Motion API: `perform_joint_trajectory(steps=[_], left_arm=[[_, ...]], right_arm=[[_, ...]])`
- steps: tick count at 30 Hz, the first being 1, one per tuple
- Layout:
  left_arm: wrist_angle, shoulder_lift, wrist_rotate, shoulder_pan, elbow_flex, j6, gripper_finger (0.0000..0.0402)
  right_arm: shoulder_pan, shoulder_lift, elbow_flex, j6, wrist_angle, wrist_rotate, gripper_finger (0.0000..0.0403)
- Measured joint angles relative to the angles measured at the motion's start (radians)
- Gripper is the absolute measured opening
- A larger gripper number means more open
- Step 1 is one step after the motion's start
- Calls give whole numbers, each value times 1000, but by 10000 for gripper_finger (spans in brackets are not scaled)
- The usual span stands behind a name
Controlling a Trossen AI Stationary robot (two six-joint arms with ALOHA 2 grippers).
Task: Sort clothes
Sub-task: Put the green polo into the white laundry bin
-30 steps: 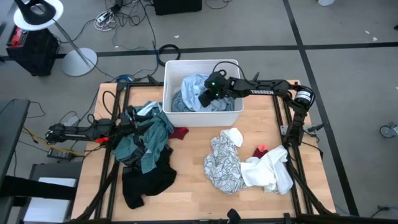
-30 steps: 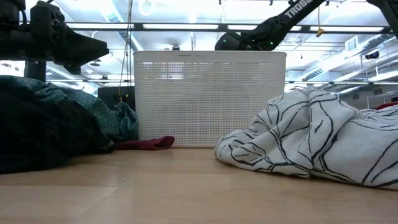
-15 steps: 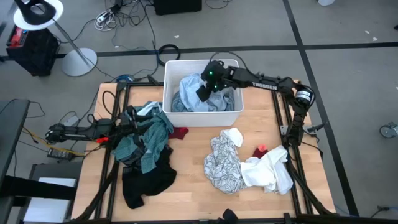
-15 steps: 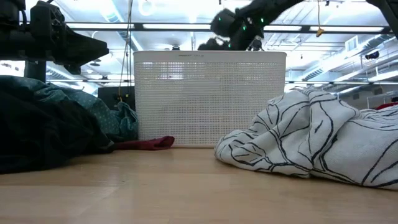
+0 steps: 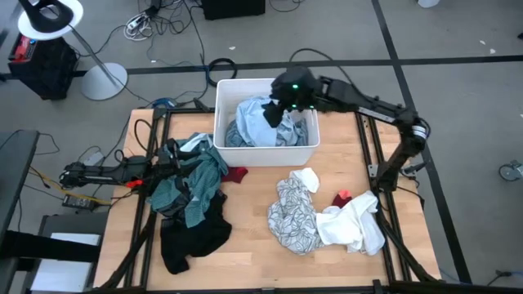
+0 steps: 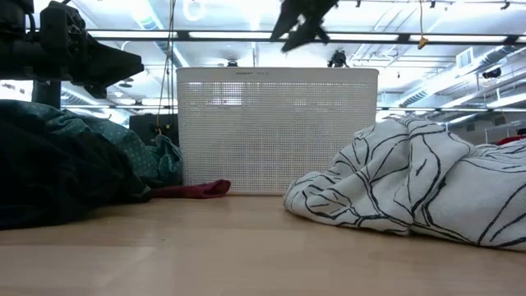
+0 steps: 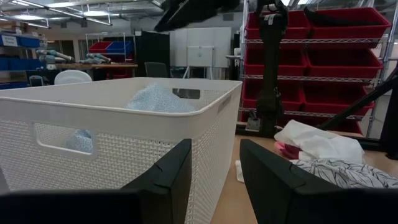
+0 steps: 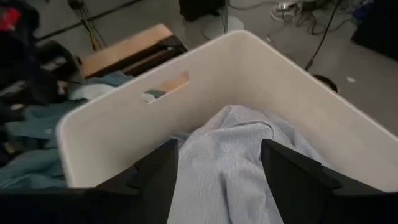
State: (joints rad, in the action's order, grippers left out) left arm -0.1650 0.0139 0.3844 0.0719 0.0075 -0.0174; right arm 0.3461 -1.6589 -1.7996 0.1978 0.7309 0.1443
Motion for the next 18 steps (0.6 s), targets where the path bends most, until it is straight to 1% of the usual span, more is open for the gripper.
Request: perform_joint_trajectory(steps=[4,7,13,18], left_arm=[[0,0,0,0,0,0,142],[0,0,0,0,0,0,142],[1,0,0,0,0,0,142],[0,0,0,0,0,0,142]], right_arm=[[-49,73,3,13,81,42,228],[-106,130,43,28,108,94,228],[-253,261,214,108,101,215,228],[-366,350,348,162,42,296,228]])
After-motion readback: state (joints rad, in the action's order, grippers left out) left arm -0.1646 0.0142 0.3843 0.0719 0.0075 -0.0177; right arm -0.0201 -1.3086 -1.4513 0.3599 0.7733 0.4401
